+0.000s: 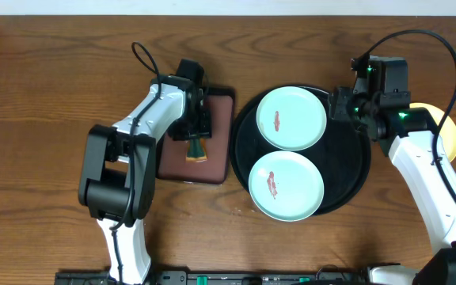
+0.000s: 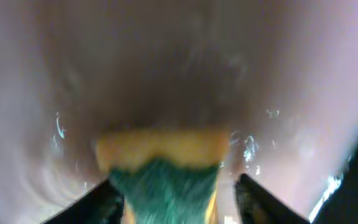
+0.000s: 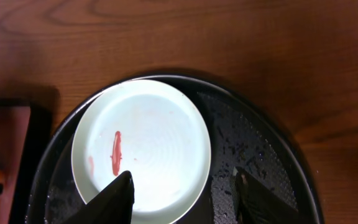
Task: Clean dirty plates on tray and stack at the side
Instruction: 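Grasp the sponge again with the left gripper and lift it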
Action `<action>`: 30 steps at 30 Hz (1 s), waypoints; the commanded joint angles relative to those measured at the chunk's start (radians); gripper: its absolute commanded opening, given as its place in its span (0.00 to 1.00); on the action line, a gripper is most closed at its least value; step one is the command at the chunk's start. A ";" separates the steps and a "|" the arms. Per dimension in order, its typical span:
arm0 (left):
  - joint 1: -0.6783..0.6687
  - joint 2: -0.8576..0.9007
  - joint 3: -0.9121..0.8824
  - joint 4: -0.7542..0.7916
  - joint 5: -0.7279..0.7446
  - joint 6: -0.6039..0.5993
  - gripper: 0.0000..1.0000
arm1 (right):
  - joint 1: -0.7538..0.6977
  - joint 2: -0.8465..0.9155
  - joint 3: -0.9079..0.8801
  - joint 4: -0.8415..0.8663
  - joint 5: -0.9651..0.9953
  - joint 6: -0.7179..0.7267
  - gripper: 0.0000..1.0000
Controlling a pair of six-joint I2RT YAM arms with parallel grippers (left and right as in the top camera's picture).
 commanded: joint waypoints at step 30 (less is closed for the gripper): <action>-0.035 -0.152 -0.117 -0.034 -0.007 -0.053 0.46 | 0.003 -0.007 0.006 -0.004 -0.008 -0.002 0.51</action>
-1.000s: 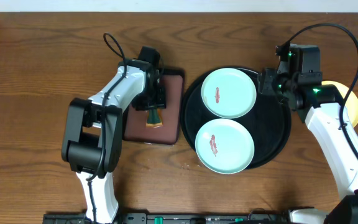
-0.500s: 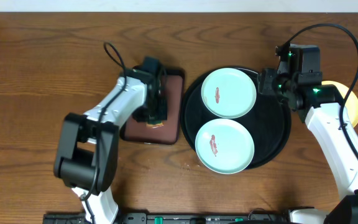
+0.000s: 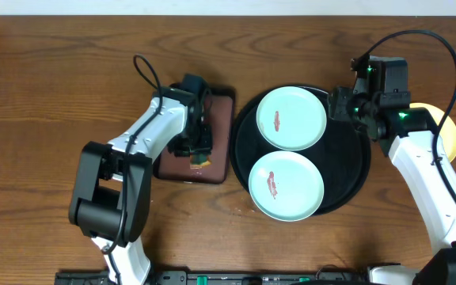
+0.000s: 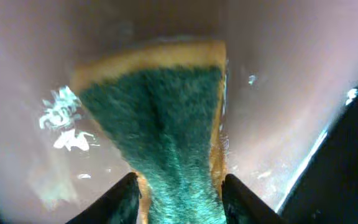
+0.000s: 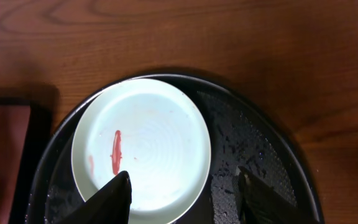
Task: Clean dirty plates on tray and stack at the side
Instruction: 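Grasp the sponge again with the left gripper and lift it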
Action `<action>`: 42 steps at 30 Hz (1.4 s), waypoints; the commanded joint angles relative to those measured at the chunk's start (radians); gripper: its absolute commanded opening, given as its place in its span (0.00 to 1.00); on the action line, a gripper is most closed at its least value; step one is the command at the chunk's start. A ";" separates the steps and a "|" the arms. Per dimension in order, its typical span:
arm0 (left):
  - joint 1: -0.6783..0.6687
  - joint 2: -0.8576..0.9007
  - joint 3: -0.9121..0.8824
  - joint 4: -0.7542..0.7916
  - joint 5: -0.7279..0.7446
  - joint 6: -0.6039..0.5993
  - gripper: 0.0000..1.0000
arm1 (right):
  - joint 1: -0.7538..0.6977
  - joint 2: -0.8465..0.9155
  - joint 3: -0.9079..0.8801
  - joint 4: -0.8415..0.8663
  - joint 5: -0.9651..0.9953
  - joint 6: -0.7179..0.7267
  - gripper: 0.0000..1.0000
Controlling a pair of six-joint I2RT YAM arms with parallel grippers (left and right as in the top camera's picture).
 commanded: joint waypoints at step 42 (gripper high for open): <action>-0.009 -0.037 0.325 0.129 0.182 -0.094 0.07 | -0.051 0.459 0.271 -0.095 -0.104 -0.216 0.53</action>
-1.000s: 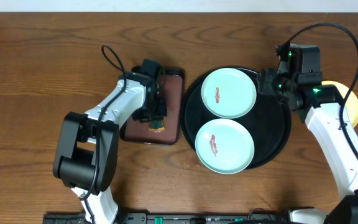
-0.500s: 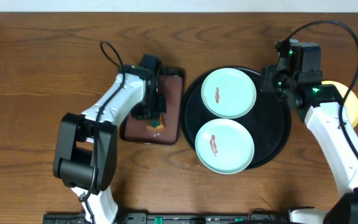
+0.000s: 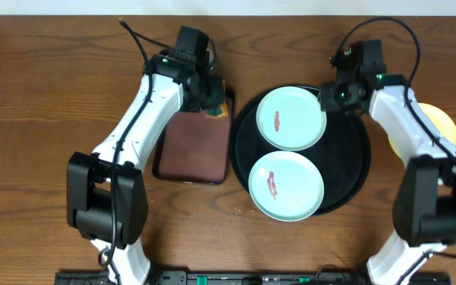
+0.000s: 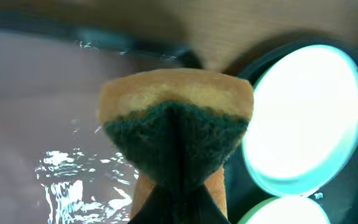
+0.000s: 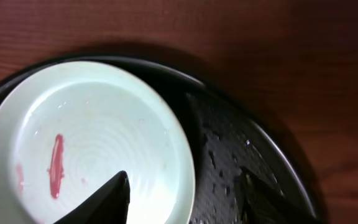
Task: Clean dirty plates on tray and stack at the side
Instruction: 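Grasp the sponge again with the left gripper and lift it, then scrub the pale green plate with the sponge while the right gripper holds it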
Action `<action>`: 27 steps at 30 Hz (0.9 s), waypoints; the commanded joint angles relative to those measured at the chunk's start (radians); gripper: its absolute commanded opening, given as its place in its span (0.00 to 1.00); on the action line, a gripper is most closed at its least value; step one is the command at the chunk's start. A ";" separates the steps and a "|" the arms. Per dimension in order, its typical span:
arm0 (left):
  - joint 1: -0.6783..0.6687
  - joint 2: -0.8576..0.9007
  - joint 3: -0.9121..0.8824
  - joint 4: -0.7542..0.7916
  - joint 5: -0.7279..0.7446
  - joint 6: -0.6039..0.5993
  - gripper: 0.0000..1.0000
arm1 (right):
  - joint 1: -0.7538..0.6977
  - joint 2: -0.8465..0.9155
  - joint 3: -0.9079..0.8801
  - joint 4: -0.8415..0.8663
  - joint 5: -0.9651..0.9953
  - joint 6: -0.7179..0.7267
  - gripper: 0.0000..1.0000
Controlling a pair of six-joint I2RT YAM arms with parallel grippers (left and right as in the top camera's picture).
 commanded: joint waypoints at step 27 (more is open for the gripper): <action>-0.305 0.249 0.024 0.428 0.108 -0.260 0.07 | -0.060 0.203 0.023 -0.079 -0.210 -0.036 0.01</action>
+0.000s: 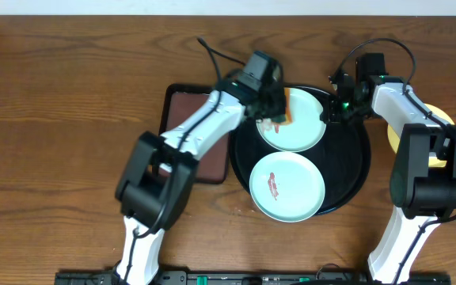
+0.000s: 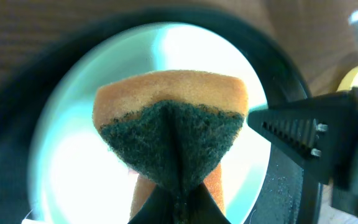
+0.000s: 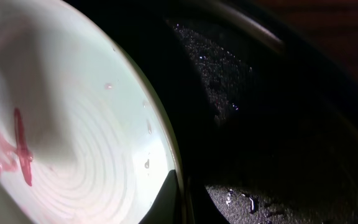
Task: Clean dirty plates on tray and stack at the side
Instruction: 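Scrub the pale green plate with the sponge while the right gripper holds it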
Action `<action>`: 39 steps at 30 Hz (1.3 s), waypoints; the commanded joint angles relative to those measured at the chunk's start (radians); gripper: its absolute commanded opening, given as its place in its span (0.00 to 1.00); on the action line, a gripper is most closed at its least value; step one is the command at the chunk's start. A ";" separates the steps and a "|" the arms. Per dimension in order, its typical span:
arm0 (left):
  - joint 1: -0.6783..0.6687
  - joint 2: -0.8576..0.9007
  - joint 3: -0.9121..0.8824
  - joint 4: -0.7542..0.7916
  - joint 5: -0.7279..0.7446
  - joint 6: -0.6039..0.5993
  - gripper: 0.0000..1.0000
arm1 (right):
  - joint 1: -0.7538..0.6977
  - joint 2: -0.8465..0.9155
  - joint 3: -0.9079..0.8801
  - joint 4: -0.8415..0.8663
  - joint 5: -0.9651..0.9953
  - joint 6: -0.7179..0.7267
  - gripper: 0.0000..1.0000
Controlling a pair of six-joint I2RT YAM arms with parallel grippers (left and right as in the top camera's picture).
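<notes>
Two pale green plates lie on the round black tray point(image 1: 355, 170). The far plate point(image 1: 301, 127) carries a red smear point(image 3: 18, 146); my left gripper point(image 1: 274, 109) is shut on a yellow sponge with a green scrub face point(image 2: 169, 140), held over this plate's left part. My right gripper point(image 1: 335, 109) is shut on the far plate's right rim point(image 3: 166, 146). The near plate point(image 1: 286, 187) shows a red smear at its centre and is untouched.
A dark red rectangular tray point(image 1: 192, 134) lies left of the black tray, partly under my left arm. A yellow plate point(image 1: 442, 127) sits at the right, mostly hidden by my right arm. Bare wooden table point(image 1: 54, 119) surrounds both trays.
My left gripper has carried the sponge from the red tray's far right corner to above the far plate. My right gripper, open beside that plate's rim, is now shut on it.
My left gripper was open around the sponge lying in the red tray, then shut on it. It held the sponge up at the tray's far corner, and now holds it over the far plate. My right gripper hovered open, came down by the rim, and now grips it.
</notes>
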 commanded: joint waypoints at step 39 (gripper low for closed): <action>0.008 0.187 0.026 -0.021 0.109 -0.172 0.07 | 0.044 0.019 0.010 -0.042 0.034 0.013 0.01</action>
